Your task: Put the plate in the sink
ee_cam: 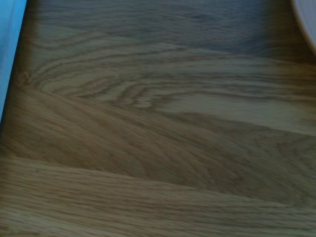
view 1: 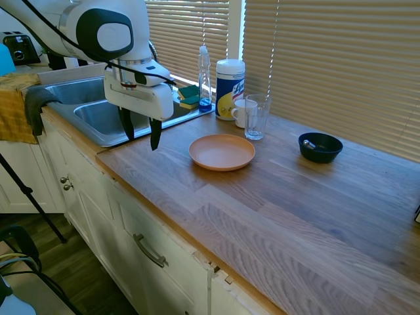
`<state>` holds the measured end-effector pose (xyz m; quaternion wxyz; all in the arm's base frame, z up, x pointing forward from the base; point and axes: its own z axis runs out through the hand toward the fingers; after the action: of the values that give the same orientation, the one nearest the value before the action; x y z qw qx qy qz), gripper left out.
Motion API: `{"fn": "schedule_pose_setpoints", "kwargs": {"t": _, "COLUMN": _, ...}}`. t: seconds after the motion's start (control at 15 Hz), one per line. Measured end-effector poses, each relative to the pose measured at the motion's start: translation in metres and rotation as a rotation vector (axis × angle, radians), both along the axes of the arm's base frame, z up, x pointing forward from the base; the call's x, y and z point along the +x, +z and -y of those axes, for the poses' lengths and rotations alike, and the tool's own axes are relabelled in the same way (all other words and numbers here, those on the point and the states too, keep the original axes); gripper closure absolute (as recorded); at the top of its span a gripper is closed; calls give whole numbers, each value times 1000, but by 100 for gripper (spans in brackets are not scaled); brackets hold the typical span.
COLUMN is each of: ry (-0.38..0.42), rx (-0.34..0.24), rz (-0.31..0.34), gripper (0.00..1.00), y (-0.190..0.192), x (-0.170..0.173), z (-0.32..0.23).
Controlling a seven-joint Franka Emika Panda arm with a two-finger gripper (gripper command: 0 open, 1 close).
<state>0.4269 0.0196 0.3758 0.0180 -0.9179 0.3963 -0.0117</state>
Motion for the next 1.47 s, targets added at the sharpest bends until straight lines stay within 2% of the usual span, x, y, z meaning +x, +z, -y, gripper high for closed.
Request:
{"fn": "schedule_pose_setpoints", "kwargs": {"t": 0.33, "ry": -37, "rx": -8, "rz": 10, "gripper": 0, "y": 4, "x": 3, "z": 9}}
{"fn": "schedule_pose_setpoints", "kwargs": {"t": 0.53, "ry": -115, "rx": -4, "rz": 37, "gripper": 0, "y": 17, "x": 14, "z": 49}}
{"fn": "schedule_pose_setpoints", "kwargs": {"t": 0.87, "ry": -199, "rx": 2, "rz": 67, "gripper": 0, "y": 20, "x": 45, "z": 131}}
{"fn": "schedule_pose_setpoints", "kwargs": {"t": 1.13, "ry": -217, "rx": 38, "rz": 99, "gripper": 0, "y": 14, "x": 79, "z": 194}}
{"fn": "schedule_pose_setpoints", "kwargs": {"t": 1.47, "ry": -153, "rx": 122, "rz": 139, "gripper": 0, "y": -12, "x": 111, "z": 244}}
